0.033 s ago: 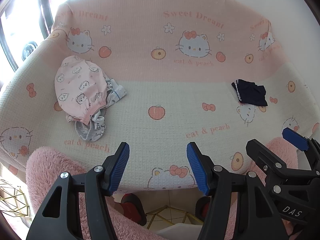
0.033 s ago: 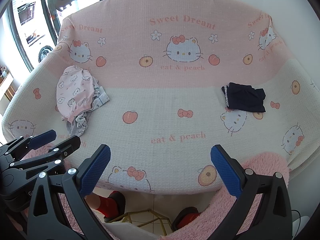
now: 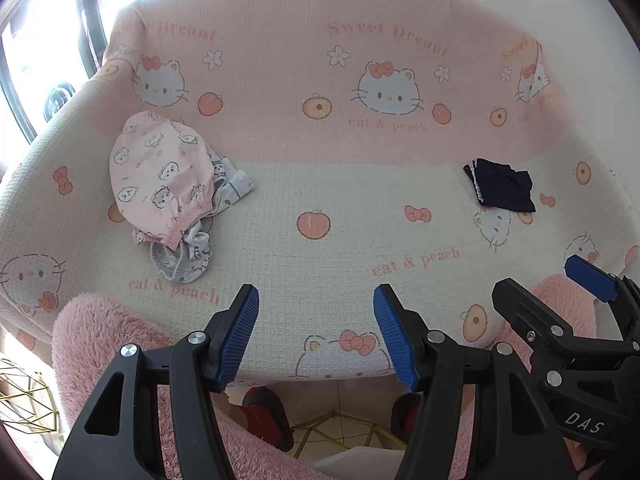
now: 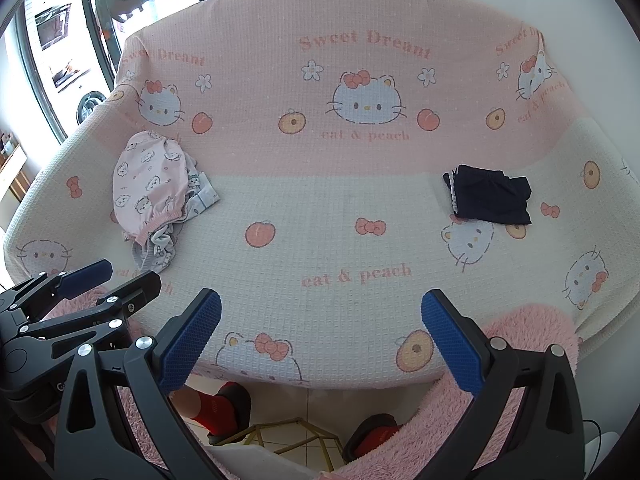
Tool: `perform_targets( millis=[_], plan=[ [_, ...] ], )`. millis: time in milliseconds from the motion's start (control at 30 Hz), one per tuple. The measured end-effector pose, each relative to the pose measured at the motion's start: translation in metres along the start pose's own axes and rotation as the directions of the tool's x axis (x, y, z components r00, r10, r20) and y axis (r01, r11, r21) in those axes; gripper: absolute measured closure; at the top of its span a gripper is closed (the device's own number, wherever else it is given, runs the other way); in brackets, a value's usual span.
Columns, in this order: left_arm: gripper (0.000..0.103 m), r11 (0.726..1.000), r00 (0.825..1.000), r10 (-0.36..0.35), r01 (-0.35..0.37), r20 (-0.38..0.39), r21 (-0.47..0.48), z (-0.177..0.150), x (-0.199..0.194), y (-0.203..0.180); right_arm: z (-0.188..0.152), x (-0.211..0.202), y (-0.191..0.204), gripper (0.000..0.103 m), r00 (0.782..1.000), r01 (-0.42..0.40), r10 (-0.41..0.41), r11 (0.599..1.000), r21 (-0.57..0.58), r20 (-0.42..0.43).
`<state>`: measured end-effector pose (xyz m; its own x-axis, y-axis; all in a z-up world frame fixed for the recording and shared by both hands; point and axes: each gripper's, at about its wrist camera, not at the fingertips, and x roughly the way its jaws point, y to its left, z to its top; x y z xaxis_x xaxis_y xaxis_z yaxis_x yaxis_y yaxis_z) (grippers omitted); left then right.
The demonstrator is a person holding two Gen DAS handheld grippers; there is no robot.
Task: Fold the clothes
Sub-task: 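Move both grippers toward the crumpled pink pajama pants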
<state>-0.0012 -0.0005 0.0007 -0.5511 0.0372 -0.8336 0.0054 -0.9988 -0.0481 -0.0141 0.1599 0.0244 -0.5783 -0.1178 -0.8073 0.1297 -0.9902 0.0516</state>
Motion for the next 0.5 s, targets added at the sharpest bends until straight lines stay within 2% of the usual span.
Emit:
perform_targets(
  millis=[433,500],
  plan=[
    [0.041,1.0,1.0,0.008,-0.008,-0.01,0.003,0.012,0.001,0.008,0.003,0.007,0.003,0.001,1.0,0.001,-0.001,1.0,-0.002,-0.017],
    [0.041,1.0,1.0,-0.013,0.013,-0.017,0.001,0.015,0.003,0.011,0.004,0.009,0.004,0.001,1.0,-0.003,0.002,1.0,-0.006,-0.023]
  ],
)
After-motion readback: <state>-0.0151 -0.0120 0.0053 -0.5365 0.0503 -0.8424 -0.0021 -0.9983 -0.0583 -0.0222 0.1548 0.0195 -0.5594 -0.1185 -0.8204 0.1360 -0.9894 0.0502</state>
